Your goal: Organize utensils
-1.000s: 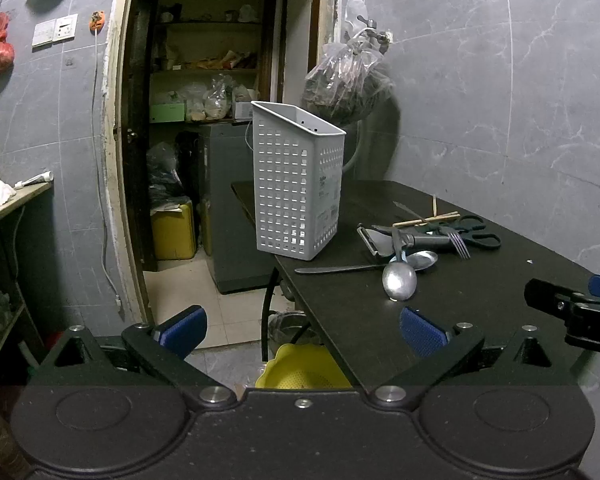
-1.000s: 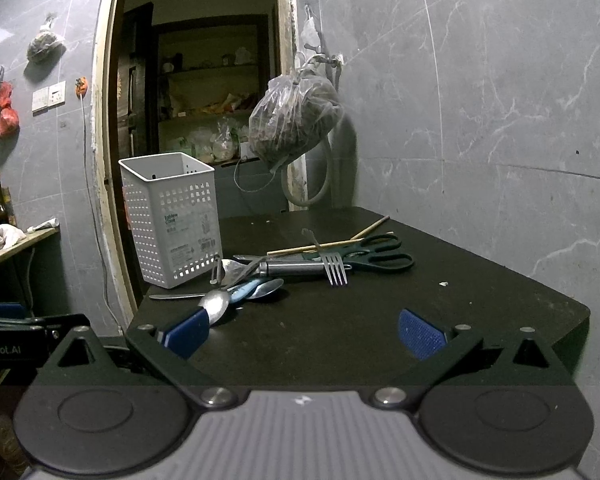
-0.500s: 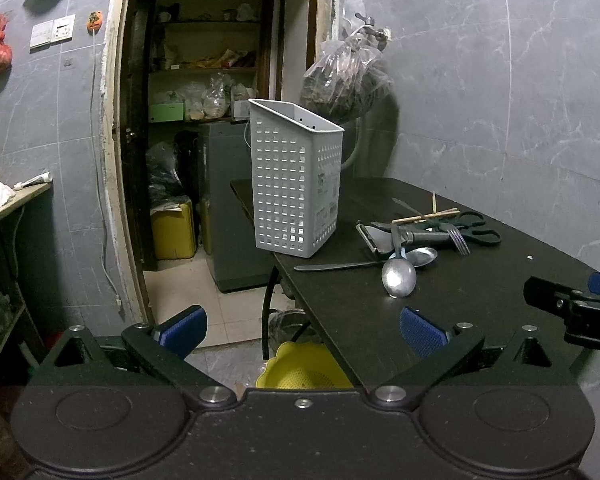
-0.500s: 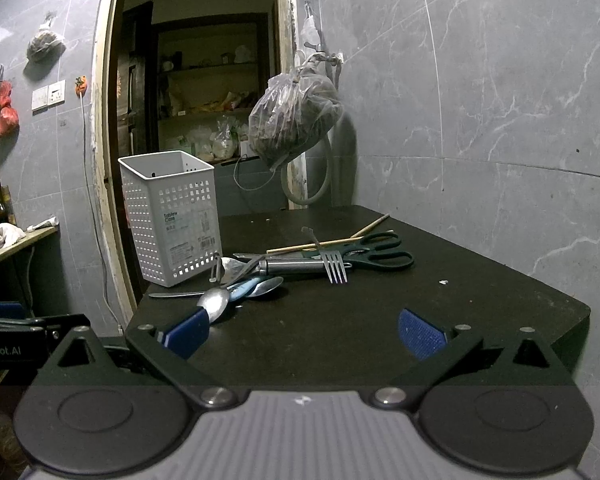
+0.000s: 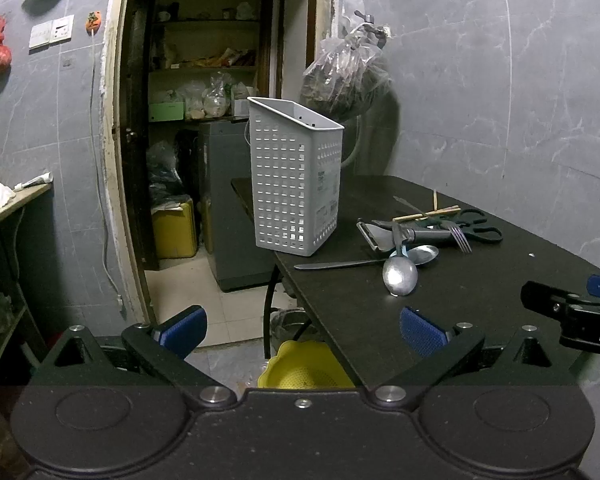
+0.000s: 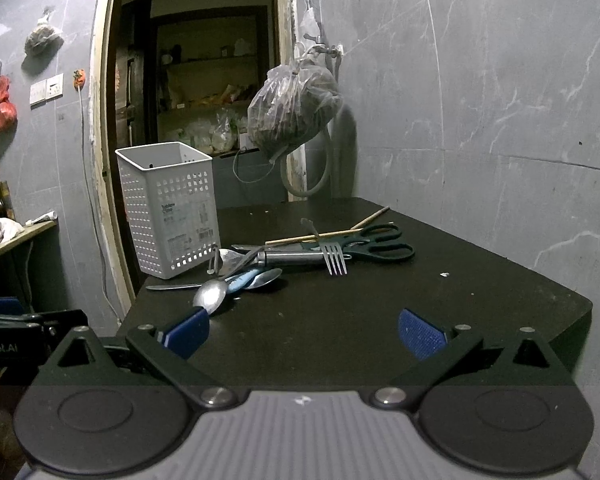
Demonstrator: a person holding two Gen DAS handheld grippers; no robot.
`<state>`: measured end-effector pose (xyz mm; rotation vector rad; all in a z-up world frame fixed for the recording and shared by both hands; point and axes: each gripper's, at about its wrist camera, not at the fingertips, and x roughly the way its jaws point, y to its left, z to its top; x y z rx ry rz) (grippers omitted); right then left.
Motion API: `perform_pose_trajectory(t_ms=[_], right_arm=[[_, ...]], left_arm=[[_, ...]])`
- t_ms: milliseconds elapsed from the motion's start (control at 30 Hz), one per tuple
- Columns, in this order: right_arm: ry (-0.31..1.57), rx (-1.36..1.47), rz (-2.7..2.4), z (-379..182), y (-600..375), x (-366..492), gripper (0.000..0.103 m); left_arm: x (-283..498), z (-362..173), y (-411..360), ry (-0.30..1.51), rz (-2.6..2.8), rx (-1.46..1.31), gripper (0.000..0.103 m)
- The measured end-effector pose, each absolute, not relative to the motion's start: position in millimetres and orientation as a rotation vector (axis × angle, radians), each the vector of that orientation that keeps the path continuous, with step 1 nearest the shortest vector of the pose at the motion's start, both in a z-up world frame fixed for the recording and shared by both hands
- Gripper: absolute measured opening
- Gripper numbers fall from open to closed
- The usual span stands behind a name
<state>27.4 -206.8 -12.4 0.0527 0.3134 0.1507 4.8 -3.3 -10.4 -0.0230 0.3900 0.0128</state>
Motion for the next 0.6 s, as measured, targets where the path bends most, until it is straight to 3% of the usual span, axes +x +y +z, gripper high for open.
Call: perform_pose_trajectory(t_ms=[600], right_arm=[[0.328, 0.058, 0.154, -14.1, -208.9, 30.7, 0.103]], left_arm=[[6.9, -10.7, -8.1, 0.398, 0.015, -0.01, 0.102]])
